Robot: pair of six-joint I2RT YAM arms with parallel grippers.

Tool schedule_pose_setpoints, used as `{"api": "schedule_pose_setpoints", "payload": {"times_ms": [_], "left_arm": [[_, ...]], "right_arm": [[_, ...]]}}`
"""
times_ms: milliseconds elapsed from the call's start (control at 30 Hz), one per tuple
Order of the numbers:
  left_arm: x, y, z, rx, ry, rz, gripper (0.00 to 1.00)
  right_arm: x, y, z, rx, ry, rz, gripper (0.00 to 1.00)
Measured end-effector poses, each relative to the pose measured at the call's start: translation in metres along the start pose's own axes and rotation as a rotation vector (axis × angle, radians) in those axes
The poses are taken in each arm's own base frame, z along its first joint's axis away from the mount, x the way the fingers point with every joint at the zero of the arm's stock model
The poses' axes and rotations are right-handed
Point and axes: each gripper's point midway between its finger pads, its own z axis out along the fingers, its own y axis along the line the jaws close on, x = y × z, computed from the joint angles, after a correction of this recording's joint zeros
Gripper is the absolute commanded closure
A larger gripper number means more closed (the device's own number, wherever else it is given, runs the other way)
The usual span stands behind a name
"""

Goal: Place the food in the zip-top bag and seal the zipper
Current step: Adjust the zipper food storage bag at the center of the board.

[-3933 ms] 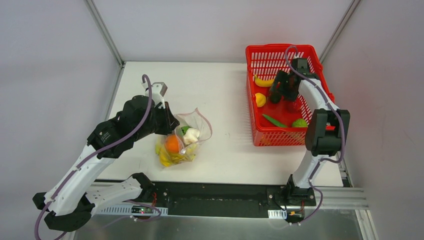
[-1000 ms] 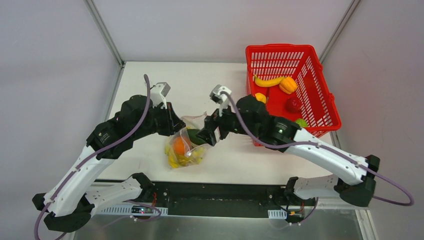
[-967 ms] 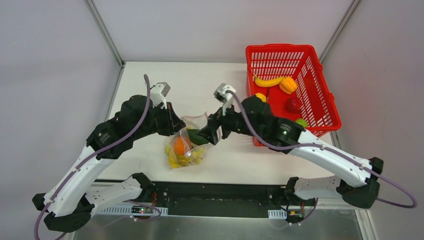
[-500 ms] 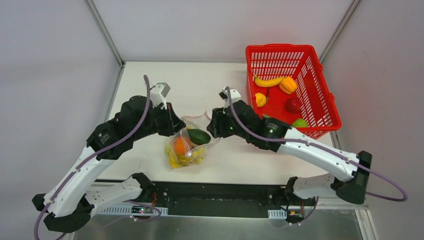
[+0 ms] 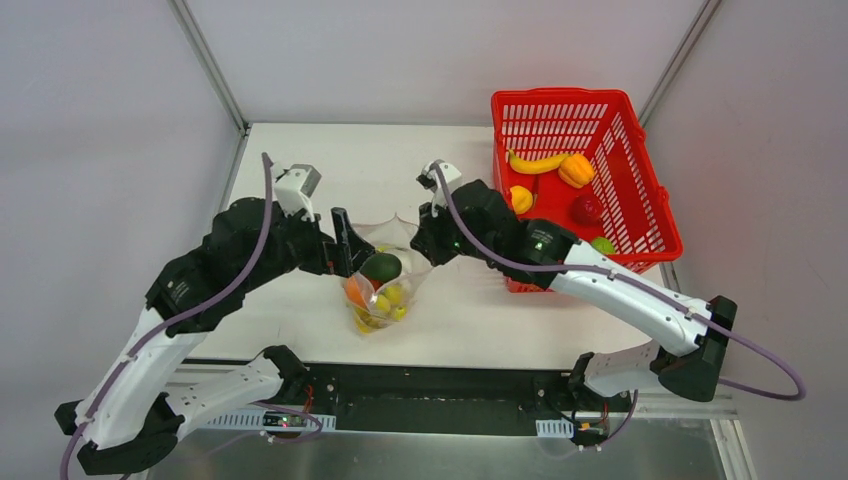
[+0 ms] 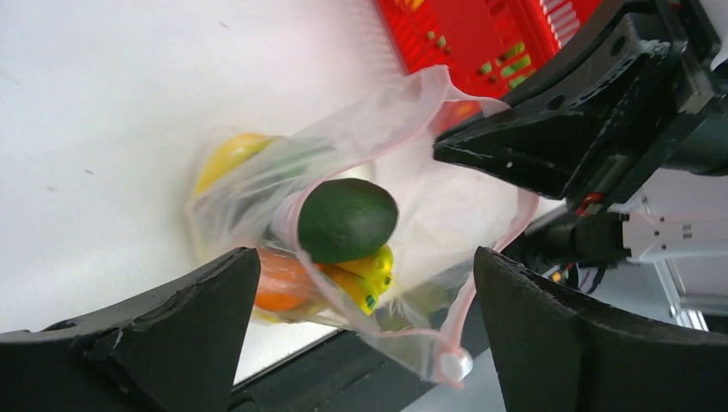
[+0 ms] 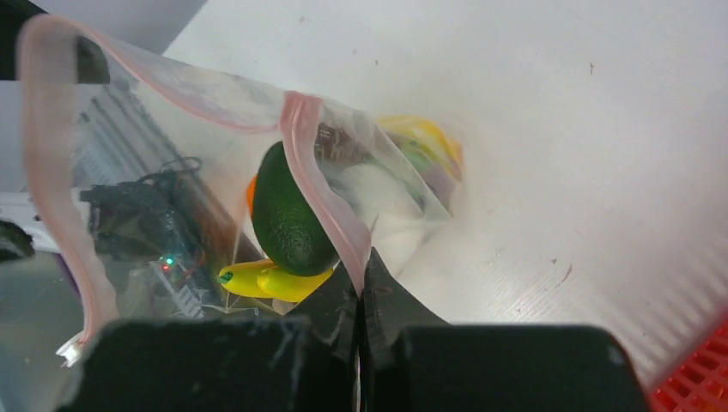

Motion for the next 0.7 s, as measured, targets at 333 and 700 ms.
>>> {"api": "schedule_pose_setpoints", "payload": {"times_ms": [333,700], "left_arm": [[-0.044,0.01,-0.093,0.019,-0.274,0.111,0.01],[-0.032,0.027,-0.096,-0.019,-0.281,0.175,0.01]], "right_arm": [[-0.033,0.021,-0.041,-0.312,0.035,-0.121,1.0],[-0.036,0.077,-0.108,-0.697,0.129,-0.311,1.0]]}}
